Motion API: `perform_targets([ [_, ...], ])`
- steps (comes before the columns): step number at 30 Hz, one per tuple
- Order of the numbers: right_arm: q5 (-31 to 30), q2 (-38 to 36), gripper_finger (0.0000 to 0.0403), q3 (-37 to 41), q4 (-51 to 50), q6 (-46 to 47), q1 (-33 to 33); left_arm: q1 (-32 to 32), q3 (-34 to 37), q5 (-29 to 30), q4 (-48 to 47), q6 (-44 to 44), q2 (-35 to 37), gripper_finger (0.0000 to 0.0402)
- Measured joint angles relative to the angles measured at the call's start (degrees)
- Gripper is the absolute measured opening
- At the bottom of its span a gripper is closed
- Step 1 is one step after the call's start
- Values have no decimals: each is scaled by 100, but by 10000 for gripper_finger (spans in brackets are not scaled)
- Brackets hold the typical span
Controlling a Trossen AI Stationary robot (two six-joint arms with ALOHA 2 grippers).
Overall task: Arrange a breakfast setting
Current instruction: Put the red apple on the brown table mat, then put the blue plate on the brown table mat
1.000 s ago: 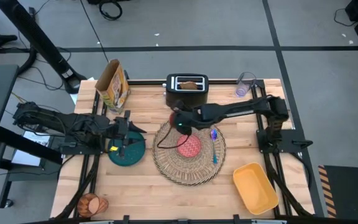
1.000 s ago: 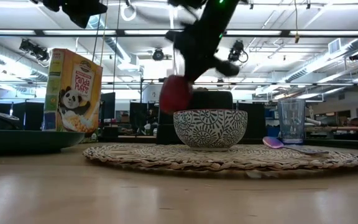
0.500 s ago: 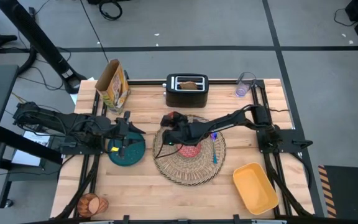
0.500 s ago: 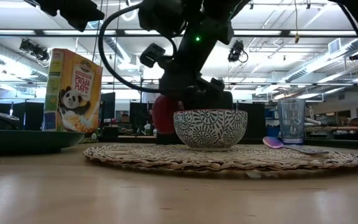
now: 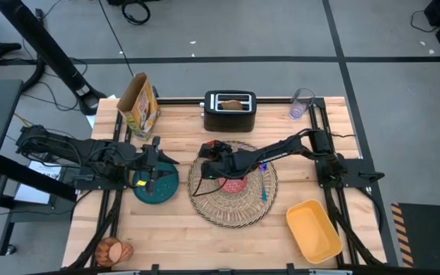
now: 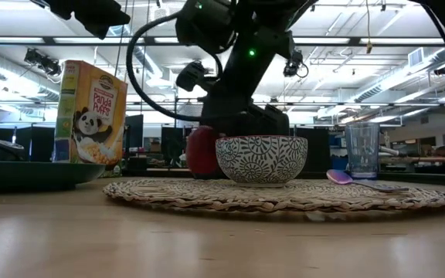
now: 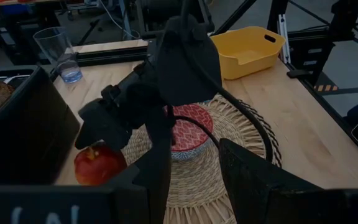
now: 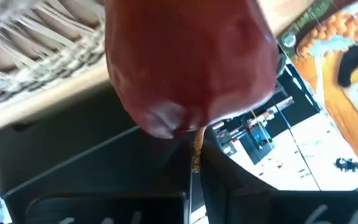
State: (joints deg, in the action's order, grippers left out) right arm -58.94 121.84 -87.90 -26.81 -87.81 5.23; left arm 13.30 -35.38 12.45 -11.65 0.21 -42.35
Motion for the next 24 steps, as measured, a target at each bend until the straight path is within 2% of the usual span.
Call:
perform_targets([
  [7,165,-2,24,183,95,34,0,0,0,0,16,23,0,144],
  [14,322,-4,82,184,167,129,0,0,0,0,16,32,0,144],
  [24,509,-411,120,189,144,279,162,0,0,0,-26,45,-2,144],
])
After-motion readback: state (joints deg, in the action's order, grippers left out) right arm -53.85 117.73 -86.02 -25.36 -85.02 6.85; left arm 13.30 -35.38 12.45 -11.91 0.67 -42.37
